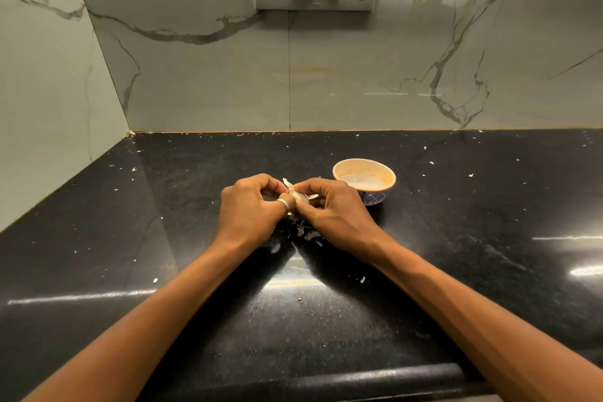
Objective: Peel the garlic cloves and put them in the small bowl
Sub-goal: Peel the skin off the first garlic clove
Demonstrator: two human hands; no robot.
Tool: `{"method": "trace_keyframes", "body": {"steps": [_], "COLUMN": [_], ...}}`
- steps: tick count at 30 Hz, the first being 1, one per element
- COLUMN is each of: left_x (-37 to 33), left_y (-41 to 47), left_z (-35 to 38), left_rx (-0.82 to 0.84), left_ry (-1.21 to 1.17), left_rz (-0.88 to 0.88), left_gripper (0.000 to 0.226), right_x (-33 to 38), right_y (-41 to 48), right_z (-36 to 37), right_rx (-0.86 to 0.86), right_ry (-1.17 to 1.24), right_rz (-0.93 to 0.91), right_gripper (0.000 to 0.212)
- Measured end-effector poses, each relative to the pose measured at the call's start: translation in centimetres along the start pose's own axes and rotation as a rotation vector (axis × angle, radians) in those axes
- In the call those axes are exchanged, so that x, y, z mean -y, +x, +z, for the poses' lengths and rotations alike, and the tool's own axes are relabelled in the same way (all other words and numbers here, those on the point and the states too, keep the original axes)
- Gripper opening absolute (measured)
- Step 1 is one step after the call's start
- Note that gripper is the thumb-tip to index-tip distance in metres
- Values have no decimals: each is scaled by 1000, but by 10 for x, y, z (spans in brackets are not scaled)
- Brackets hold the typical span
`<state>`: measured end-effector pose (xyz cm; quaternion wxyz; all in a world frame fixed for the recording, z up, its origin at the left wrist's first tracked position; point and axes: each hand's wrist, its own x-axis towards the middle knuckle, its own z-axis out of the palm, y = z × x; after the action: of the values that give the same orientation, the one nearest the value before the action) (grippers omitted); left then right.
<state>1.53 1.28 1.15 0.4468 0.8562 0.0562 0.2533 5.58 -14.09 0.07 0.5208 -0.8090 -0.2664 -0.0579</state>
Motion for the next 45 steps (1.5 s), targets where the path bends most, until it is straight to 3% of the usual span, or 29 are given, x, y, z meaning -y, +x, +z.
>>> {"method": "trace_keyframes", "body": {"steps": [4,11,20,30,35,45], "left_x": [0,3,9,12,10,11], "left_y": [1,3,6,8,6,6], "left_z": [1,-1,-2,0,-1,2], "left_rx": [-6,29,46,114,177,259], "left_ry": [-4,-258,-416,-415,-370,-284], "left_rz": [-28,-146,-118,-75,-65,-78], "left_gripper": [11,9,18,13,14,8], "right_x": [2,0,11,12,8,2], "right_y": [-2,1,2,2,2,4], "right_z": [0,2,-7,-4,-2,1], "right_rx": [-11,-68,-2,8,4,-23], "right_ry": [-1,90,476,426,356,132], "right_rz": [-7,66,276,277,233,192], "right_gripper": [15,15,21,31,17,12]}}
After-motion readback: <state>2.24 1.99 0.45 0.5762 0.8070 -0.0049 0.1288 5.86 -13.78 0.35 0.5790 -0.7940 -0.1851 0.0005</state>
